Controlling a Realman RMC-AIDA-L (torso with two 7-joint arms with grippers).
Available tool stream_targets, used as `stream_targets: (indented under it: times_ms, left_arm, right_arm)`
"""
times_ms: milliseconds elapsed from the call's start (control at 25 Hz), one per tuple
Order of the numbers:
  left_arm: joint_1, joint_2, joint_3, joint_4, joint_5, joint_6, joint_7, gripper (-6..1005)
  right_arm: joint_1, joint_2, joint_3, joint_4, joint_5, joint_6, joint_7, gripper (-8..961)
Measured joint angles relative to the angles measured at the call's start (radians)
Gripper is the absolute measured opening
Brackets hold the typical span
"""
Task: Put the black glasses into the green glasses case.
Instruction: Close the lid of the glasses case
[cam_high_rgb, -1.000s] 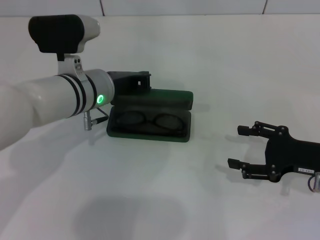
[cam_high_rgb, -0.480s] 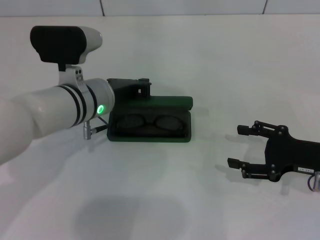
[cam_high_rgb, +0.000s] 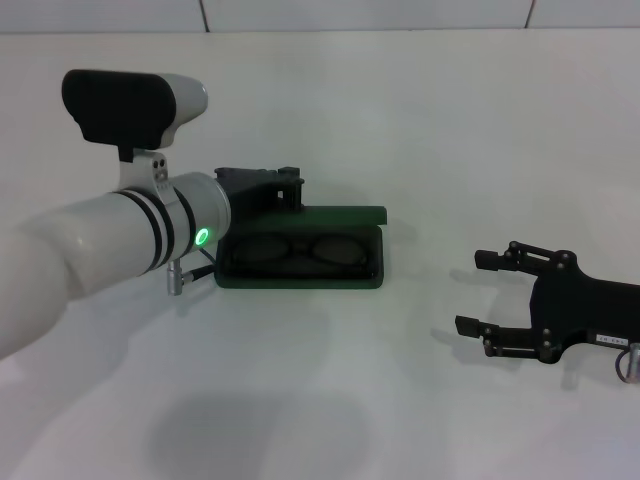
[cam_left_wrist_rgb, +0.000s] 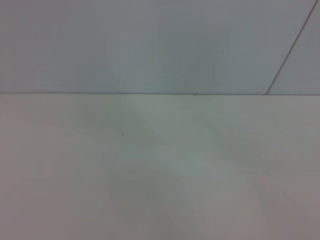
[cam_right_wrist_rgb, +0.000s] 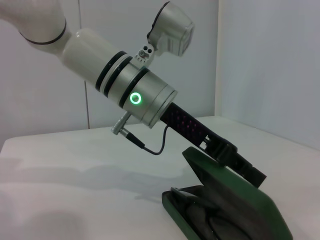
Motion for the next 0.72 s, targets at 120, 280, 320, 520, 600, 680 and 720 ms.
stream_targets:
  times_ms: [120,280,320,520,600,680,720]
  left_arm:
    - [0.01,0.0,0.013,0.003,0.0,-0.01,0.007,-1]
    - [0.041,0.0,0.041,0.02,0.001,-0.046,0.029,-1]
    - [0.048,0.001,0.048,0.022,0.001,-0.057,0.034,-1]
    - [0.067,0.001,0.092,0.017,0.002,-0.109,0.051,-1]
    - [0.08,0.001,0.11,0.015,0.002,-0.133,0.062,-1]
    - [0.087,0.001,0.118,0.015,0.002,-0.145,0.068,-1]
    - [0.096,0.0,0.133,0.015,0.002,-0.168,0.076,-2]
  right_arm:
    - [0.0,0.0,0.0,0.0,0.0,0.0,0.0,806]
    - [0.0,0.0,0.0,-0.001,0.0,0.0,0.002,806]
    - [0.0,0.0,0.0,-0.001,0.0,0.0,0.002,806]
    - [0.002,-0.001,0.001,-0.002,0.0,0.0,0.003,806]
    - [0.003,-0.001,0.002,-0.002,0.0,0.0,0.003,806]
    - [0.002,-0.002,0.003,-0.002,0.0,0.0,0.004,806]
    - [0.002,-0.002,0.003,-0.003,0.0,0.0,0.004,806]
